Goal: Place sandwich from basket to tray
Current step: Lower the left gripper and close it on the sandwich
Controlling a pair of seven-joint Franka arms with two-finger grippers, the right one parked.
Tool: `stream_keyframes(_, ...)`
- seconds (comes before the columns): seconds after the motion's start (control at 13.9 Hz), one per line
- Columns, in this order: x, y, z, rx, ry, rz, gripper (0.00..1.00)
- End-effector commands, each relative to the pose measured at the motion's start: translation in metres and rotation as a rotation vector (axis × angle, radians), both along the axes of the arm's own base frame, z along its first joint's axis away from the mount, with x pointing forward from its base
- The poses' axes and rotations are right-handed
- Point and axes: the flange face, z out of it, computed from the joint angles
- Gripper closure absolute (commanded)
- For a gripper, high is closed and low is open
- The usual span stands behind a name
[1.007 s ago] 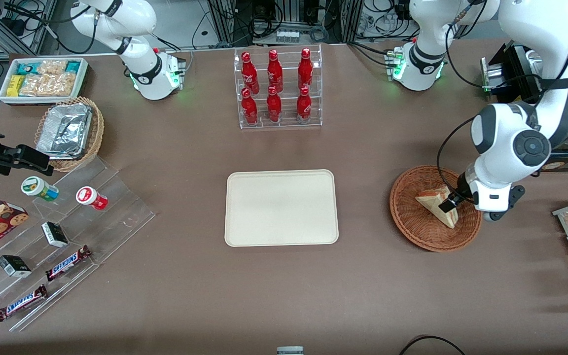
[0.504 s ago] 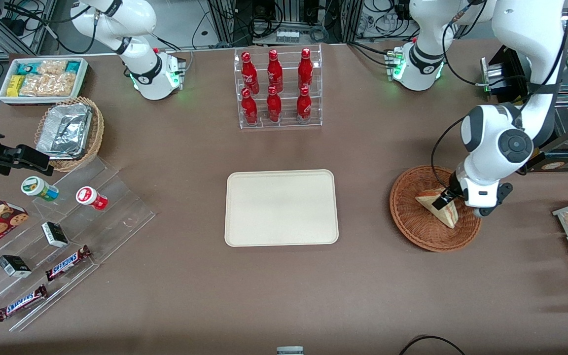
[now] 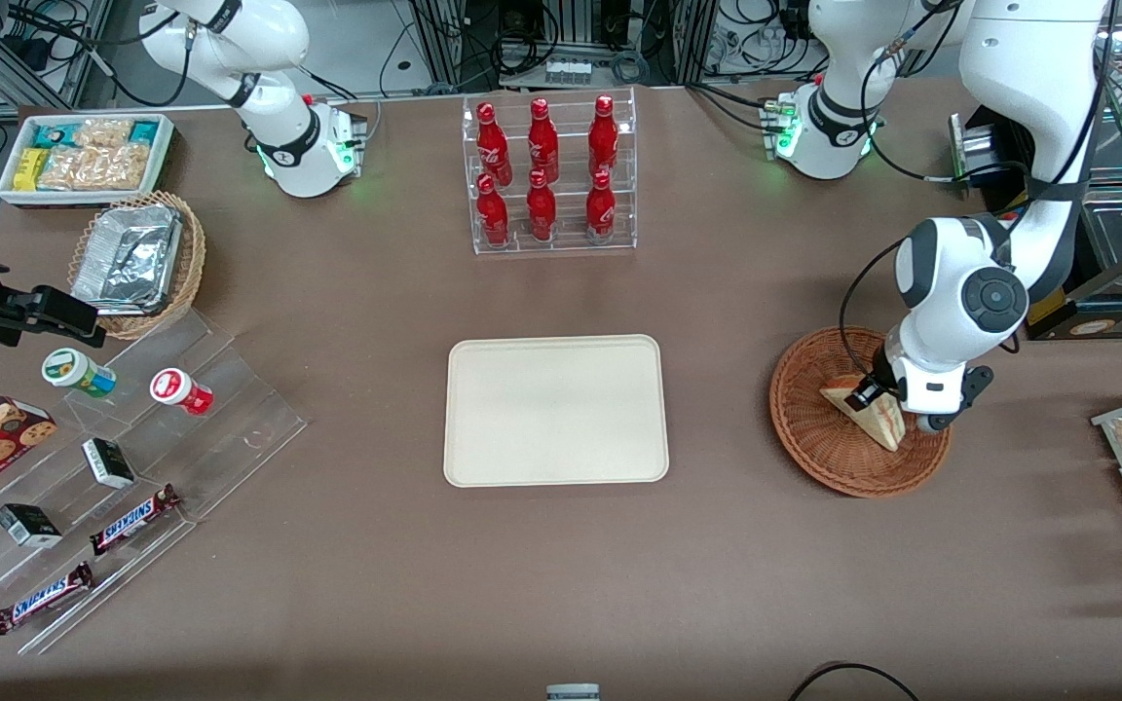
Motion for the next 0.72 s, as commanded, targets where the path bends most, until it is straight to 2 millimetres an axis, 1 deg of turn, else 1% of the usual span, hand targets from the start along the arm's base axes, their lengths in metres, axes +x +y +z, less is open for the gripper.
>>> stream_keyframes(0.0, 0.001, 0.000, 0.001, 0.004, -0.015, 0.019, 0.97)
stream_keyframes(0.07, 0.002, 0.000, 0.002, 0.004, -0.016, 0.019, 1.00)
stream_keyframes(0.22, 0.004, 0.000, 0.012, 0.002, -0.028, 0.018, 1.00)
stream_keyframes(0.36, 0.004, -0.001, 0.036, 0.004, -0.029, 0.009, 1.00)
stream_keyframes(0.58, 0.009, -0.005, 0.093, 0.047, 0.027, -0.040, 1.00)
stream_keyframes(0.65, 0.013, -0.016, 0.113, 0.048, 0.036, -0.058, 1.00)
